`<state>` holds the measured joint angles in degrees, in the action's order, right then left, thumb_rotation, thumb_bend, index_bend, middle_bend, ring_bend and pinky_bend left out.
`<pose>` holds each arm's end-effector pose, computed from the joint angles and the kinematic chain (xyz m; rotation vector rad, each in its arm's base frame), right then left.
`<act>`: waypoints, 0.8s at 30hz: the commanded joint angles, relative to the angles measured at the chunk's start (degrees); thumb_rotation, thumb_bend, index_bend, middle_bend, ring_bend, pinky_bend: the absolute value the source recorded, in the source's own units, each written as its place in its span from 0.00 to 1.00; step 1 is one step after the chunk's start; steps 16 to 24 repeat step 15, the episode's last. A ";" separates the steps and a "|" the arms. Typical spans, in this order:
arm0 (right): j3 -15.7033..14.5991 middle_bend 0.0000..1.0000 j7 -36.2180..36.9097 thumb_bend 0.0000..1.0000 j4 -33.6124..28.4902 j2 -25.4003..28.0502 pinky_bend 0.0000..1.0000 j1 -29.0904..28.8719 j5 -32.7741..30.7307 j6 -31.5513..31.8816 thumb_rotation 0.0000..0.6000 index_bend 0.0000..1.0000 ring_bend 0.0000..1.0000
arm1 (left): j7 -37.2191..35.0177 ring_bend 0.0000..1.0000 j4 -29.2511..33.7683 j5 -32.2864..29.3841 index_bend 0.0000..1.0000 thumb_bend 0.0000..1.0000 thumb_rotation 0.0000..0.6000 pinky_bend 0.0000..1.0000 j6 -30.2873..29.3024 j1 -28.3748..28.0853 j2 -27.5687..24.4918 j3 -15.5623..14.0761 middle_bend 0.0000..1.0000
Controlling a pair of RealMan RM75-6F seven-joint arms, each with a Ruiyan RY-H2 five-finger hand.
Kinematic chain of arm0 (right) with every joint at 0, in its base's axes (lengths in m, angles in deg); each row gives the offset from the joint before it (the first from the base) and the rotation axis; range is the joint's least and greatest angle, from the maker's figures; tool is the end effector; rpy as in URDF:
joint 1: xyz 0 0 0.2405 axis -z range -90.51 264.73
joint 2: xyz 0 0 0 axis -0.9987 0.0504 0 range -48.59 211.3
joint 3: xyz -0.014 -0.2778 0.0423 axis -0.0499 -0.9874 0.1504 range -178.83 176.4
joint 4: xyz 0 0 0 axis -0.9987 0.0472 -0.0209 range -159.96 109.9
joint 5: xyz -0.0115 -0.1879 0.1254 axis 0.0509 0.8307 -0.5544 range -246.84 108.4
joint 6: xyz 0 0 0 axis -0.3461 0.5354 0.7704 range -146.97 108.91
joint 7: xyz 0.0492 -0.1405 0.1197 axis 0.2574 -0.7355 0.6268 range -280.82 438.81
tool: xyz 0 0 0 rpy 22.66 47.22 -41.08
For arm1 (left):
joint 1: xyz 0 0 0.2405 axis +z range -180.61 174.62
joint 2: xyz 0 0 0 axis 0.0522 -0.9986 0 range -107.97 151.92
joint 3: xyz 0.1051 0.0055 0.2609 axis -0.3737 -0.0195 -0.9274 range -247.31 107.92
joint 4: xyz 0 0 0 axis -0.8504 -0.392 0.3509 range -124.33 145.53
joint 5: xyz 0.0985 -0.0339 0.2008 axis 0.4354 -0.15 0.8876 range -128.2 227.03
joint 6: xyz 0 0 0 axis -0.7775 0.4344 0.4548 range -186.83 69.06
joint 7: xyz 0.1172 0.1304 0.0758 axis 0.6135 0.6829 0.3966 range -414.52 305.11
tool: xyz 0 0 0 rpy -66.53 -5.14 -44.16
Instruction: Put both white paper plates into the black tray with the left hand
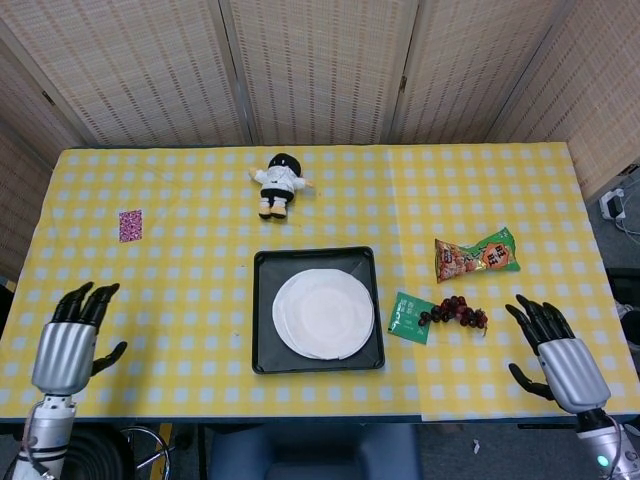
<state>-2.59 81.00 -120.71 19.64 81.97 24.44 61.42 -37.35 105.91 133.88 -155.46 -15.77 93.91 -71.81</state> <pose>-0.3202 -0.2114 0.1272 1.5739 -1.0006 0.9097 -0.2842 0.2502 0.1260 -1.3937 -0.6724 -0.9531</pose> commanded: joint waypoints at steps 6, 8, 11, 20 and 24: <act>1.13 0.00 -3.45 0.36 -0.36 -1.10 0.00 -0.59 -3.44 -1.41 1.00 0.00 0.00 | -10.00 0.00 2.55 -7.15 0.07 0.19 1.00 0.00 -2.96 11.05 -7.17 -2.76 0.07; 1.18 0.00 -3.85 0.36 -0.45 -1.00 0.00 -0.51 -3.51 -1.10 1.00 0.00 0.00 | -9.75 0.00 3.64 -5.99 0.04 0.19 1.00 0.00 -1.93 10.92 -8.35 -2.95 0.05; 0.92 0.00 -3.77 0.37 -0.63 -0.71 0.00 -0.34 -3.03 -0.62 1.00 0.00 0.00 | -8.55 0.00 3.25 -5.29 0.02 0.19 1.00 0.00 -1.51 11.15 -7.93 -2.46 0.04; 0.61 0.00 -3.48 0.36 -0.73 -0.30 0.00 -0.09 -2.33 0.10 1.00 0.00 0.00 | -8.42 0.00 3.24 -5.21 0.02 0.19 1.00 0.00 0.23 11.10 -7.71 -1.82 0.04; 0.61 0.00 -3.48 0.36 -0.73 -0.30 0.00 -0.09 -2.33 0.10 1.00 0.00 0.00 | -8.42 0.00 3.24 -5.21 0.02 0.19 1.00 0.00 0.23 11.10 -7.71 -1.82 0.04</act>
